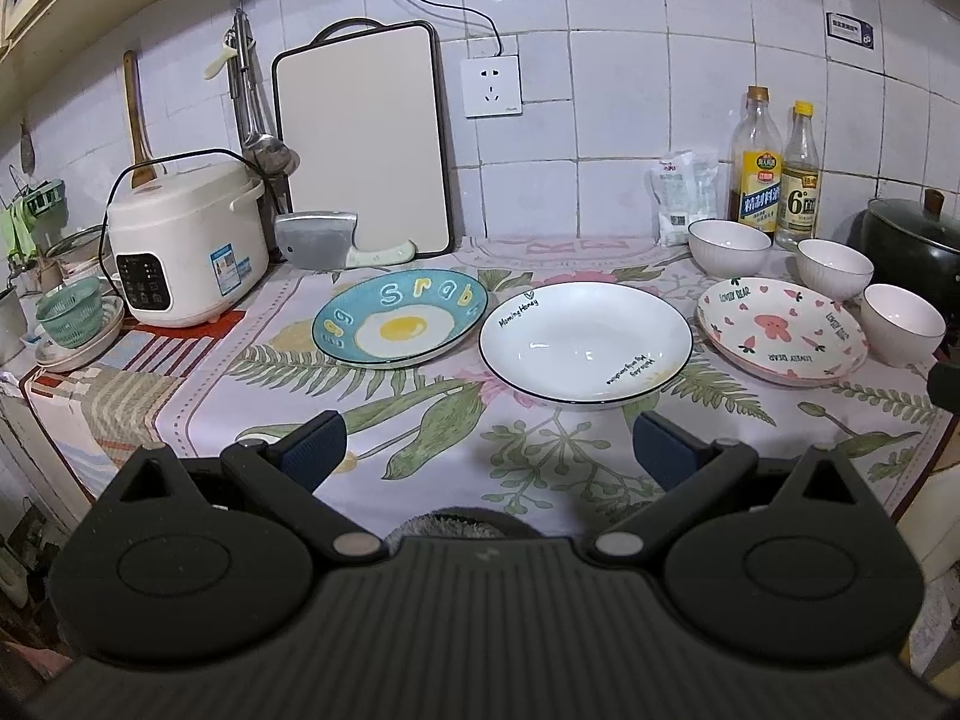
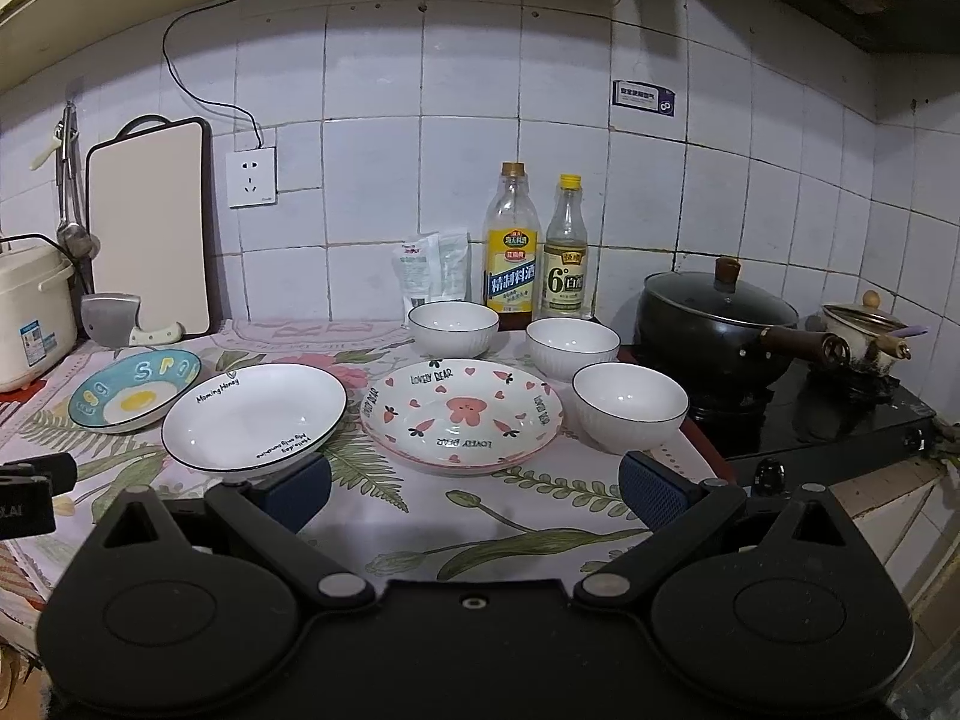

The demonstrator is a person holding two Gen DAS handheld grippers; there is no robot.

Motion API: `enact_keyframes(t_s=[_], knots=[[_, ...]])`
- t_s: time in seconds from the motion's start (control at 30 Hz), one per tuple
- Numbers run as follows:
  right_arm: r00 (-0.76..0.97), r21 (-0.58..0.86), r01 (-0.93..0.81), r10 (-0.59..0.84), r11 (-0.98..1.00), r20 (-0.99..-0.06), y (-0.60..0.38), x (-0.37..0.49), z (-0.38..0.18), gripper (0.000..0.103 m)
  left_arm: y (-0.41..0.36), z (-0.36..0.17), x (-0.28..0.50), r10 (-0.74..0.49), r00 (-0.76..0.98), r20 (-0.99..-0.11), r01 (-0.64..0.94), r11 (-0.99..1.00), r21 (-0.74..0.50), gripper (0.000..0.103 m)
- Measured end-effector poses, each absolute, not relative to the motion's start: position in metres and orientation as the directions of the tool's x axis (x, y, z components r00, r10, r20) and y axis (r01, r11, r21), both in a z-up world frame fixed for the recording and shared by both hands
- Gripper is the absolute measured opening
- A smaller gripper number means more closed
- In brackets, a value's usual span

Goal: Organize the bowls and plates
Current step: 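Move the right gripper toward the white Morning Honey plate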

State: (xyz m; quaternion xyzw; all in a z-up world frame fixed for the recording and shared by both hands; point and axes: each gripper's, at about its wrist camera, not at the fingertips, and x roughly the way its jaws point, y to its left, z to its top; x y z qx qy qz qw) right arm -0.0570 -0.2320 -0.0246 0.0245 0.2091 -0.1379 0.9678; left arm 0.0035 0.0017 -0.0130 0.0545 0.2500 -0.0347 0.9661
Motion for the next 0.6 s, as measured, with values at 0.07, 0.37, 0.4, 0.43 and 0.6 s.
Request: enact_keyframes(t_s=[0.07,0.37,0.4,0.43,0.6], knots=[[0.874,-0.013,0.279,-0.26,0.96,-0.41,-0.2323,-0.057,-0.0247,0.103,0.0016,-0.0138,0.0029,-0.038,0.873,-0.487,0.092,0.992,0.087,0.103],[0.875,-0.018,0.282,-0.265,0.959,-0.404,-0.2309,-0.0577,-0.0249,0.103,0.0086,-0.016,0.0015,-0.039,0.874,-0.484,0.084,0.994,0.071,0.103],[0.876,-0.019,0.278,-0.262,0.96,-0.405,-0.2314,-0.0579,-0.0247,0.103,0.0089,-0.0155,0.002,-0.042,0.874,-0.483,0.085,0.994,0.066,0.103],[0.878,-0.019,0.272,-0.256,0.962,-0.405,-0.2311,-0.0584,-0.0247,0.103,0.0096,-0.0155,0.0016,-0.044,0.876,-0.481,0.084,0.994,0.063,0.103],[0.884,-0.037,0.262,-0.256,0.964,-0.392,-0.227,-0.0615,-0.0243,0.103,0.0098,-0.0146,0.0008,-0.04,0.878,-0.477,0.081,0.994,0.067,0.103]])
